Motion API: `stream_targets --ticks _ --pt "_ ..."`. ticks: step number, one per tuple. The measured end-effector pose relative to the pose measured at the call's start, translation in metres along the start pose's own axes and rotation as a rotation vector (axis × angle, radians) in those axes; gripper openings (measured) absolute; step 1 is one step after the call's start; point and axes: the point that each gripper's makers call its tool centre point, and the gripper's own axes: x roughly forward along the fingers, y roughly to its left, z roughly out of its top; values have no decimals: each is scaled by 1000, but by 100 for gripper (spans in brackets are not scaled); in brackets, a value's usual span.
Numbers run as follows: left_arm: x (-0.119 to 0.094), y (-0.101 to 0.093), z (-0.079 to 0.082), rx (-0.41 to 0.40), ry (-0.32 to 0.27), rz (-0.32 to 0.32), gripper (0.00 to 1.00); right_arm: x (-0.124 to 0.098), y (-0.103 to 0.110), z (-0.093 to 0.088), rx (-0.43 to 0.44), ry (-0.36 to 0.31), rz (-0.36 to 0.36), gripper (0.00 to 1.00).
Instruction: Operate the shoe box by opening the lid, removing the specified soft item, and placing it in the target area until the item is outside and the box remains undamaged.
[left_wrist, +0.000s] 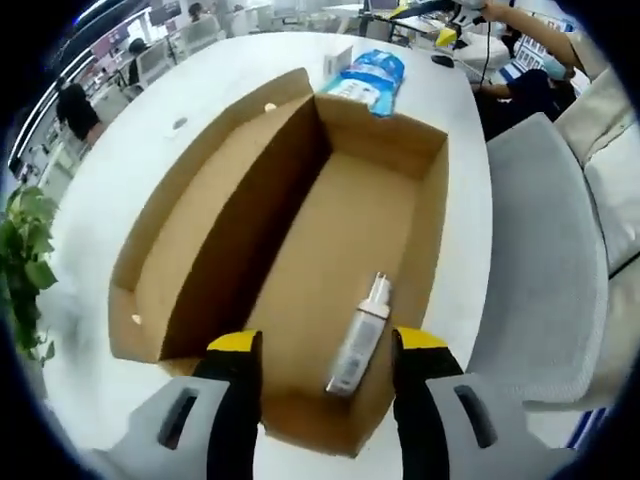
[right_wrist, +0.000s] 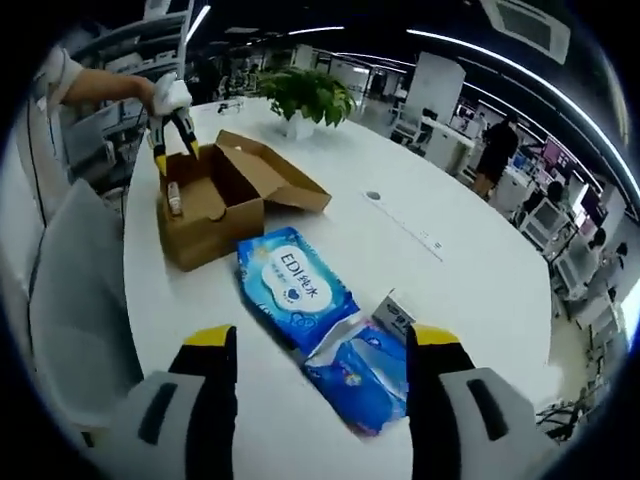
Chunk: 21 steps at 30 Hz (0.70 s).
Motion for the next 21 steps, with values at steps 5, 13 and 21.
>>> stream_targets --ticks 5,13,21 --pt "7 4 1 27 39 -34 54 -6 19 1 36 -30 -8 74" --pt "22 4 -7 140 125 -90 56 -18 49 6 107 -76 -30 80" --pt "39 4 -12 224 164 -142 56 -26 61 0 164 -89 -59 80"
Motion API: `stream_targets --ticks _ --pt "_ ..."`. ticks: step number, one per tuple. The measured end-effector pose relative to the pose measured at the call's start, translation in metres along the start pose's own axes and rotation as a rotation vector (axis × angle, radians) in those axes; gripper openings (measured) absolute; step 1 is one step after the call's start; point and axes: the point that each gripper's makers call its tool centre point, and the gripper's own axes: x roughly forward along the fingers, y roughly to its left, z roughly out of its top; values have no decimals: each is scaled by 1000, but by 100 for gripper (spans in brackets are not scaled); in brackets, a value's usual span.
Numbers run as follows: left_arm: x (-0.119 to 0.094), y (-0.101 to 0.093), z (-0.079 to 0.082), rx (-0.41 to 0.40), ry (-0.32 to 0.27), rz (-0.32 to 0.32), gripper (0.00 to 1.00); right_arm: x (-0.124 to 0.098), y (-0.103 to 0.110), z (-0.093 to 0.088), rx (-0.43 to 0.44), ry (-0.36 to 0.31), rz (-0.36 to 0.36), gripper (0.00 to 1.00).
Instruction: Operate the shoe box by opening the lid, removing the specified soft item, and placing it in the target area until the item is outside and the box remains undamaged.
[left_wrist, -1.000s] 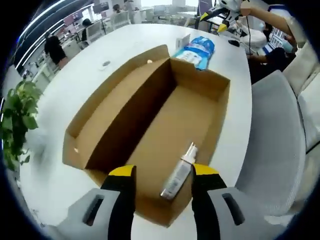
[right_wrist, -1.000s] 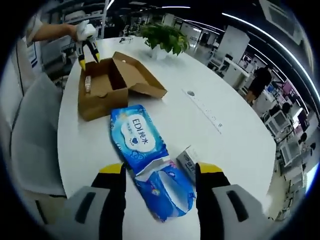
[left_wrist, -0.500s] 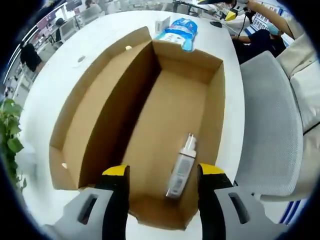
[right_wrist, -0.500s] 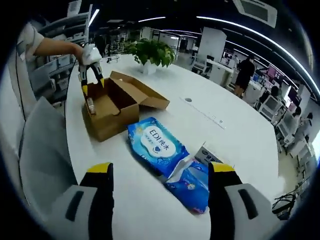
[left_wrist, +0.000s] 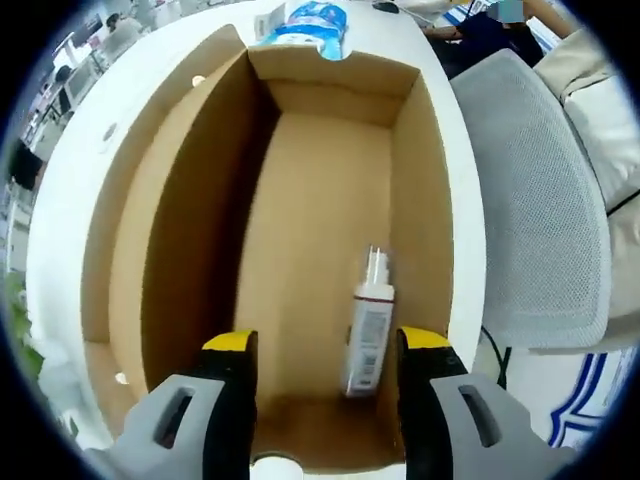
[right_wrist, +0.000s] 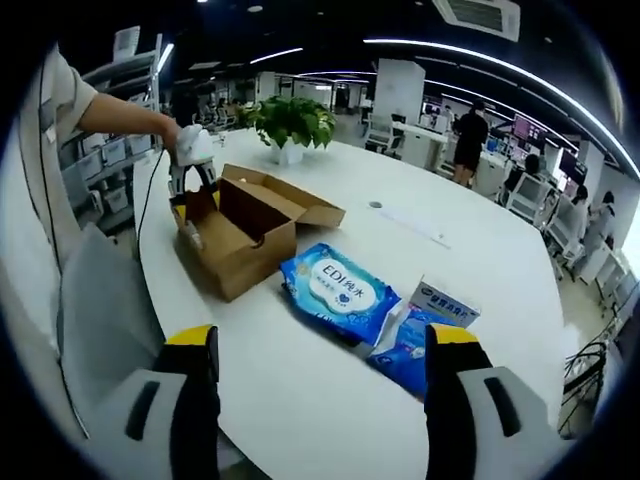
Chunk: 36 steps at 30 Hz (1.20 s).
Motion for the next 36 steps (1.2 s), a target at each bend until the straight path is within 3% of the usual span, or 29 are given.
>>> stream_targets --ticks 10,21,30,36 --pt "17 1 -1 80 34 -40 57 -6 2 -16 60 13 -33 79" --pt "29 -2 -3 91 41 -52 51 -5 8 -21 83 24 -41 79" --pt "30 -12 -1 109 10 -54 35 -4 12 -20 81 29 -40 77" --pt "31 -12 2 134 -21 -21 23 -2 16 -17 76 26 -30 76"
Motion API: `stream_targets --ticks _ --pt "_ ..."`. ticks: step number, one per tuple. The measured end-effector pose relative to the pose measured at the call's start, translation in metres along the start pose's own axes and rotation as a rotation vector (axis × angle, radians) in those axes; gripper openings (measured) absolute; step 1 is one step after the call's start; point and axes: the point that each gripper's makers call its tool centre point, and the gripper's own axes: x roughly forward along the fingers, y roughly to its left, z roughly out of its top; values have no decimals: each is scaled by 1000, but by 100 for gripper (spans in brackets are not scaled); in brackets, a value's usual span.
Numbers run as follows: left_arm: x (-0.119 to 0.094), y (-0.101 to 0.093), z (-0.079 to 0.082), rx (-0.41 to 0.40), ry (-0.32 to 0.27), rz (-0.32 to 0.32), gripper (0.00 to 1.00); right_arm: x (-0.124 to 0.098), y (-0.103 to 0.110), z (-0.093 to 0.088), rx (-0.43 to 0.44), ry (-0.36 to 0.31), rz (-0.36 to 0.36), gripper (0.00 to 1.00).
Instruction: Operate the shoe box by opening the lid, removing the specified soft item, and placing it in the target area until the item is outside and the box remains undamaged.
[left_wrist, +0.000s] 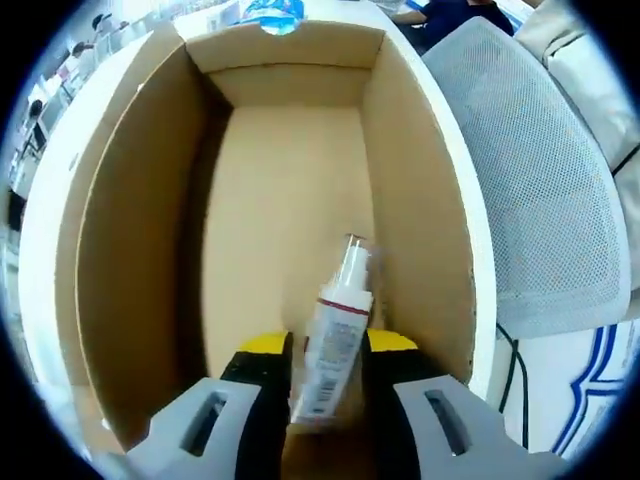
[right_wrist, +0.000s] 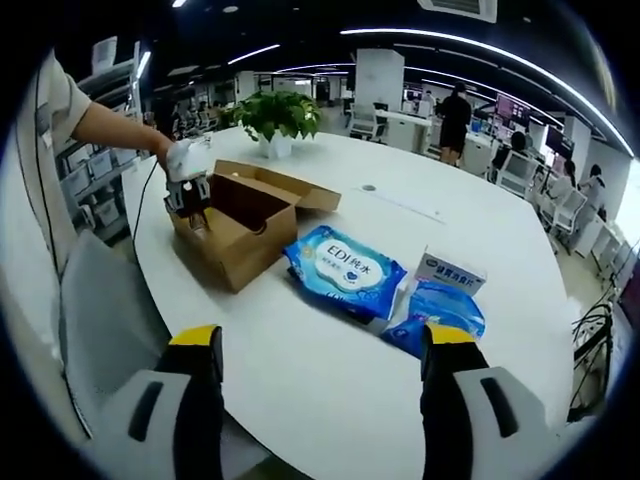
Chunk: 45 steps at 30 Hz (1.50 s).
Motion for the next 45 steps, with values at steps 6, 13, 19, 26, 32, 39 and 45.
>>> stream_targets --ticks 6,13,19,26,32,39,45 --pt "5 4 -1 49 19 34 22 1 3 3 -5 -9 6 75" --pt "6 7 5 29 -15 57 20 4 9 7 -11 -28 18 74" --pt "6 6 4 10 -16 64 19 6 16 10 -20 -41 33 71" --pt "-3 8 8 7 -18 84 19 9 25 14 -33 -58 59 69" --pt "-14 10 22 2 -62 115 18 12 32 21 -47 -78 82 66" --pt "-31 9 45 -7 -128 144 18 16 41 27 -63 -99 111 63" --pt "-40 3 64 -10 -174 149 18 20 47 29 -72 -110 126 61"
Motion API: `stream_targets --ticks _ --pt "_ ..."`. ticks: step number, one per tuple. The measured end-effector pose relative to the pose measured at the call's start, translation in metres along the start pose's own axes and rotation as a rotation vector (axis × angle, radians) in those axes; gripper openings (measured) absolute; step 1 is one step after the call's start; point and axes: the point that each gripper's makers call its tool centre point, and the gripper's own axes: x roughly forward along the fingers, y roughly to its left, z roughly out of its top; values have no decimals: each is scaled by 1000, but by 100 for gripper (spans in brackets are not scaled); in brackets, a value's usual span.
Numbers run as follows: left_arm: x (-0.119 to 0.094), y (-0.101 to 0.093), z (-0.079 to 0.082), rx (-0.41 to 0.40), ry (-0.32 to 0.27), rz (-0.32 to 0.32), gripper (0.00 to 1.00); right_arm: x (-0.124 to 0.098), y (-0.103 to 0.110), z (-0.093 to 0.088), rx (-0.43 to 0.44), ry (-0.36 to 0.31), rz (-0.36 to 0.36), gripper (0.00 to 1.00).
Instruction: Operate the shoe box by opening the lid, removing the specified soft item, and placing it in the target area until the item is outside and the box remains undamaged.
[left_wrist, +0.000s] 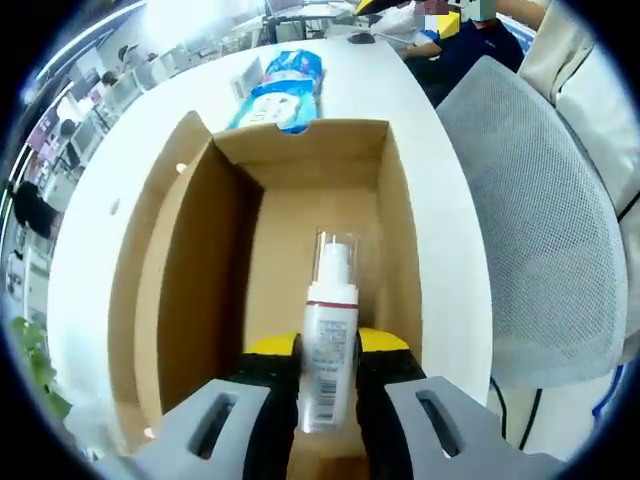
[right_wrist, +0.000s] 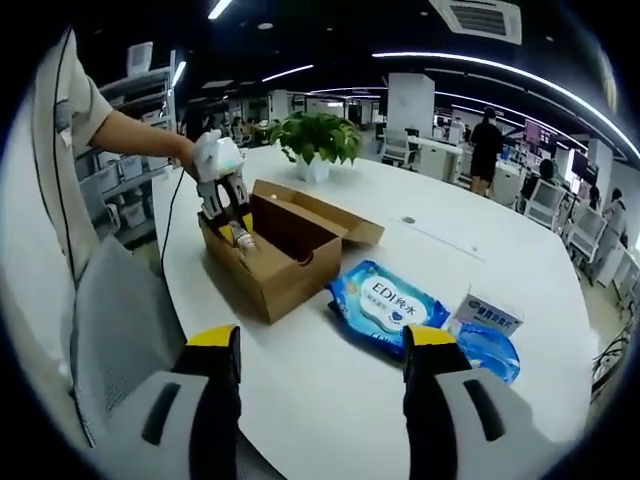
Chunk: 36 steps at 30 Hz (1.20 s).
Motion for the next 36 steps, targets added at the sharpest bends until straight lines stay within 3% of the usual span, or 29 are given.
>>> stream_targets --ticks 11,36 --pt "-19 -13 46 32 -112 21 18 10 17 8 -47 -17 50 53" --pt "-34 -58 111 129 -244 -27 18 35 67 29 -139 -51 206 39"
